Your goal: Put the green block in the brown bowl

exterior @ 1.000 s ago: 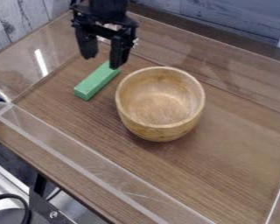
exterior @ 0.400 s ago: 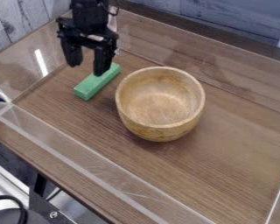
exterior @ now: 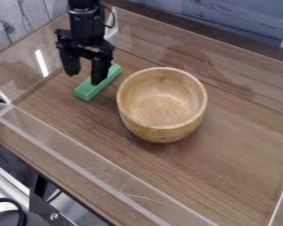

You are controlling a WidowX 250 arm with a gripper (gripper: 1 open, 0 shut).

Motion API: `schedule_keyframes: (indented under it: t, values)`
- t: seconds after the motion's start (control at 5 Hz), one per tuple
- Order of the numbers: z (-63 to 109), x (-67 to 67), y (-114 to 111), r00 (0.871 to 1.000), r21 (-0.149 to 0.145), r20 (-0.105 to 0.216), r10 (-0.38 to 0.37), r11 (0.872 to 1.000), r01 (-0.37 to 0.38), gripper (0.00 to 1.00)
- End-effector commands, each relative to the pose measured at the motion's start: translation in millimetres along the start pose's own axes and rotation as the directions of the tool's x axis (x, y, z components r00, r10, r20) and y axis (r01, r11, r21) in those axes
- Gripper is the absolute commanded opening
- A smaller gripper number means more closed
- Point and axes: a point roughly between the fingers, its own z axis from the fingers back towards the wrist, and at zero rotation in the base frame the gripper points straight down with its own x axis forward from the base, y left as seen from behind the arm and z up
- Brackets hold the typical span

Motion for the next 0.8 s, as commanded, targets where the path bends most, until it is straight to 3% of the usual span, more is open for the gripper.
schedule_keyframes:
  t: [0.0, 0.4, 0.6]
  values:
    - [1.6, 9.0, 7.0, 0.999, 0.010, 0.038, -0.005, 1.000, 0.005, 1.00]
    - [1.2, 20.3, 12.3, 0.998, -0.009, 0.060, -0.016, 1.000, 0.017, 1.00]
    - [-4.8, 23.9, 14.9, 0.998, -0.010, 0.056, -0.015, 1.000, 0.016, 1.00]
